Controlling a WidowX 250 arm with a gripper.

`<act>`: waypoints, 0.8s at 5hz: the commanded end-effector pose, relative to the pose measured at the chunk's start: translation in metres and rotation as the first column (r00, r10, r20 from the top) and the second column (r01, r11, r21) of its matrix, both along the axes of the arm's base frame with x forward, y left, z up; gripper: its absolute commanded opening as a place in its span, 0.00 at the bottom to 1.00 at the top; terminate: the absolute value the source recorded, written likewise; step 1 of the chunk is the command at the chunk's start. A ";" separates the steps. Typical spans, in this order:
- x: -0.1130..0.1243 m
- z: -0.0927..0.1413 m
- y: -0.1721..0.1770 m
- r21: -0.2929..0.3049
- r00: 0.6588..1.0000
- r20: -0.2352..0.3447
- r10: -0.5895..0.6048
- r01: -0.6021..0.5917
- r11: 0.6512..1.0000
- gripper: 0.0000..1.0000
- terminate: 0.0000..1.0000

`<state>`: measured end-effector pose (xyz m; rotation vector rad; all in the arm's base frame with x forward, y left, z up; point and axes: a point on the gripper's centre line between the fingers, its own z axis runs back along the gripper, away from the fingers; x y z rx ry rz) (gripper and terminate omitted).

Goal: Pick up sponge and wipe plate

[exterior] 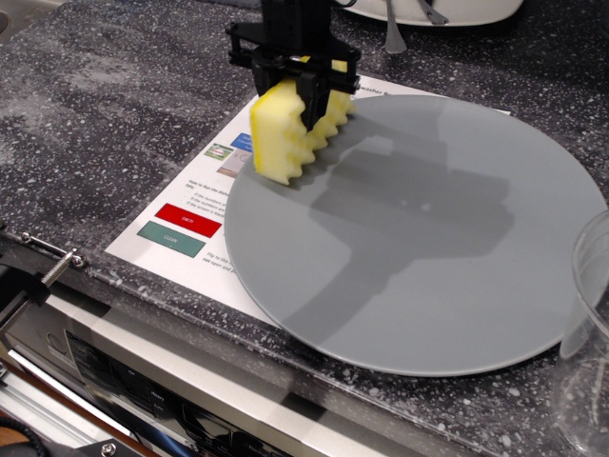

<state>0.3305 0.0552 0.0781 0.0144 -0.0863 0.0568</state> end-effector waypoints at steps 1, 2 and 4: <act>-0.022 0.001 -0.013 0.027 0.996 0.067 -0.067 0.065 0.998 0.00 0.00; -0.036 -0.003 -0.021 0.023 0.992 0.085 -0.089 0.088 0.996 0.00 0.00; -0.056 0.004 -0.050 -0.007 0.989 0.079 -0.126 0.127 0.992 0.00 0.00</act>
